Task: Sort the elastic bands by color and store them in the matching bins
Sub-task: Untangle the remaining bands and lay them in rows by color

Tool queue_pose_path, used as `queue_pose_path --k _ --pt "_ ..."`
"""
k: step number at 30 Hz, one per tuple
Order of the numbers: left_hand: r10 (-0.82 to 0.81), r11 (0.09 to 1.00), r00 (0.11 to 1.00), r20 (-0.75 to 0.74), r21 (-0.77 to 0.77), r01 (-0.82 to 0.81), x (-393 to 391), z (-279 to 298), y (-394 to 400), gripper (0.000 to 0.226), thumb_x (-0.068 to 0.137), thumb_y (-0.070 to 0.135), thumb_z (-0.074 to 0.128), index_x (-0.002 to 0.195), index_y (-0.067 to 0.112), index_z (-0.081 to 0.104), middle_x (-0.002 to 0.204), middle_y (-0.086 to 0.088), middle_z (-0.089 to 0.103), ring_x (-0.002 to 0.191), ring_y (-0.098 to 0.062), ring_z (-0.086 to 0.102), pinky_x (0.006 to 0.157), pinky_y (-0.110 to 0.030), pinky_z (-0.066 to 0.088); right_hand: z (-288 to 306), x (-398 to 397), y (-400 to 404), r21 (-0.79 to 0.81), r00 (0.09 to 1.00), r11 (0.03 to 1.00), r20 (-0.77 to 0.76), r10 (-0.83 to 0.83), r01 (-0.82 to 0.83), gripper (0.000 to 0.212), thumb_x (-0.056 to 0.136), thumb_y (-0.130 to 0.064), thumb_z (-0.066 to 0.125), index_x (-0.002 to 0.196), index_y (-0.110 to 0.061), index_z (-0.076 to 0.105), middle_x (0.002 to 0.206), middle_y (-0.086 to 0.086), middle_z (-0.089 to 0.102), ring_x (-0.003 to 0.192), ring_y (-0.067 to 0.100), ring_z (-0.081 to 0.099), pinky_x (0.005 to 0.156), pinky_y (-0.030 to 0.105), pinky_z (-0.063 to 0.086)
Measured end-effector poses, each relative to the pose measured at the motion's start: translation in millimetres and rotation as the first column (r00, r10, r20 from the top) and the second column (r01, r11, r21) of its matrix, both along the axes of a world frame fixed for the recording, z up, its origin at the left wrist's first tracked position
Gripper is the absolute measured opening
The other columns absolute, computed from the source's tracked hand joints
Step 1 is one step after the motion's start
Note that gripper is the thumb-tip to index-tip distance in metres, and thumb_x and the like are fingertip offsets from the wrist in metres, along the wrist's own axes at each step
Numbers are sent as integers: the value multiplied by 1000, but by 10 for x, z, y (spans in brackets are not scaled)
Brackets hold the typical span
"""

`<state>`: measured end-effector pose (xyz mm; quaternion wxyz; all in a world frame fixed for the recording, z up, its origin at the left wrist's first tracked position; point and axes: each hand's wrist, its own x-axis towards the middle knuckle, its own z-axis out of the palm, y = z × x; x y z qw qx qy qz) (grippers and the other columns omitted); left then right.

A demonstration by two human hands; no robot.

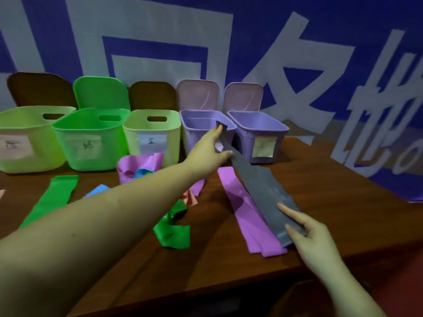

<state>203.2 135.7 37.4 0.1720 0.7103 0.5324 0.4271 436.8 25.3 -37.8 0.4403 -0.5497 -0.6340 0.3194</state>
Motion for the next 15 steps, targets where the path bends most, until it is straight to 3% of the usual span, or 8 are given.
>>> queue_pose_path --k 2,3,5,7,9,10,13,15 --pt "-64 998 998 18 -8 64 245 -102 136 88 82 35 68 151 14 18 156 0 23 133 -30 41 109 -41 36 16 172 15 47 994 997 88 -62 58 47 90 7 53 108 -36 59 117 -11 60 102 13 61 72 3 44" --pt "-61 998 998 -11 -9 61 356 -141 197 91 82 40 68 151 14 15 158 0 19 139 -25 32 113 -38 30 33 248 26 59 990 995 111 -87 81 47 90 6 52 108 -37 58 118 -10 60 103 9 60 73 2 43" --pt "4 1000 987 -160 6 -3 523 -235 327 95 83 47 65 151 13 9 159 -1 9 144 -19 18 117 -31 20 91 362 26 37 986 992 112 -123 120 46 91 3 53 109 -38 58 121 -6 62 103 16 63 78 17 52" --pt "49 999 957 -286 6 -50 627 -302 436 100 80 57 62 151 15 7 160 0 5 144 -23 19 116 -37 21 188 415 -4 -47 994 993 20 -104 105 44 91 2 54 111 -36 62 115 -4 67 100 19 65 77 36 57" --pt "32 999 942 -334 -20 -41 681 -349 557 104 77 64 60 151 16 6 160 0 4 143 -26 22 115 -42 24 296 420 -25 -97 990 995 -140 6 -20 45 89 6 55 106 -35 64 98 -12 68 79 -3 67 62 18 54" --pt "18 999 937 -349 -24 -28 699 -353 604 105 76 67 59 151 16 7 160 0 5 143 -26 22 115 -42 23 338 436 -24 -99 984 994 -173 31 -49 46 89 8 54 103 -34 65 87 -12 67 68 -5 63 58 13 48" --pt "11 999 921 -389 -32 -25 732 -319 698 100 79 68 55 151 17 8 160 -1 7 144 -26 20 116 -41 21 362 510 44 -87 990 996 -140 -29 17 47 88 5 55 103 -38 66 58 -7 62 63 16 53 59 25 41" --pt "28 999 913 -407 -30 -44 750 -268 745 95 82 68 50 151 18 9 160 -1 7 143 -27 21 115 -41 22 313 599 128 -86 989 993 -116 -96 86 46 88 3 55 106 -38 66 49 -7 56 63 20 50 61 28 41"
